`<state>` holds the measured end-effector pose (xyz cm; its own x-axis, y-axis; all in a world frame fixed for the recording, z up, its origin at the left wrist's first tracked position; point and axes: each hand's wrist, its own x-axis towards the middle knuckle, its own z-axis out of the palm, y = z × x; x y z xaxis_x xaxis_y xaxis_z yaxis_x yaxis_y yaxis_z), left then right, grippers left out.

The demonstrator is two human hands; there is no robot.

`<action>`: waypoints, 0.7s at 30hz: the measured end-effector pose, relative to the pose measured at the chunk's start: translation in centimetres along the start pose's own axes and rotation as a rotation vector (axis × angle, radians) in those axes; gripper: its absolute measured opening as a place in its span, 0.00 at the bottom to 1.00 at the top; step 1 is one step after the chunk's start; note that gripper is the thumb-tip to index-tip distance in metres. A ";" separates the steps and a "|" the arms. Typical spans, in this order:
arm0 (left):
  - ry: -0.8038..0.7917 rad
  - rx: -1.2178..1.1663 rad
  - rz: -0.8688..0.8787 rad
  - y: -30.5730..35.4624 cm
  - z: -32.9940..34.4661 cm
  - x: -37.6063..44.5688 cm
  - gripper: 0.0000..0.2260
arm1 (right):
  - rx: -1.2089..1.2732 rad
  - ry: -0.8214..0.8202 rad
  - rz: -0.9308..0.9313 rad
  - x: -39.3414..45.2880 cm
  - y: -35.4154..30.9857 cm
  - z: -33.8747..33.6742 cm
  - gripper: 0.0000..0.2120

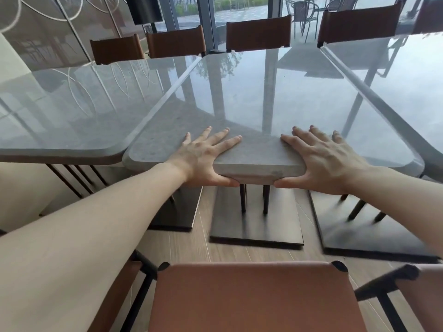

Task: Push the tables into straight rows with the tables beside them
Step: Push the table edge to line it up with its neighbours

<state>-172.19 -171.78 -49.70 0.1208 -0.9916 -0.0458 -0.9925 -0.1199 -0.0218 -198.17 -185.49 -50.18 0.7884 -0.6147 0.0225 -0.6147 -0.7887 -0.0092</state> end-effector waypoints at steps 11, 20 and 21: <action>-0.034 -0.009 -0.004 -0.2 -0.2 0.1 0.50 | -0.031 -0.031 -0.019 0.2 0.1 -0.2 0.60; -0.011 -0.022 0.009 -0.5 0.0 0.5 0.51 | -0.040 -0.015 -0.029 0.7 0.6 0.2 0.60; -0.011 -0.026 0.008 -0.5 -0.1 0.6 0.50 | -0.043 -0.014 -0.027 0.9 0.7 0.2 0.60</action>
<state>-171.61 -172.36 -49.58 0.1126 -0.9920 -0.0568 -0.9936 -0.1130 0.0043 -197.87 -186.55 -50.35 0.8045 -0.5938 0.0086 -0.5938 -0.8039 0.0344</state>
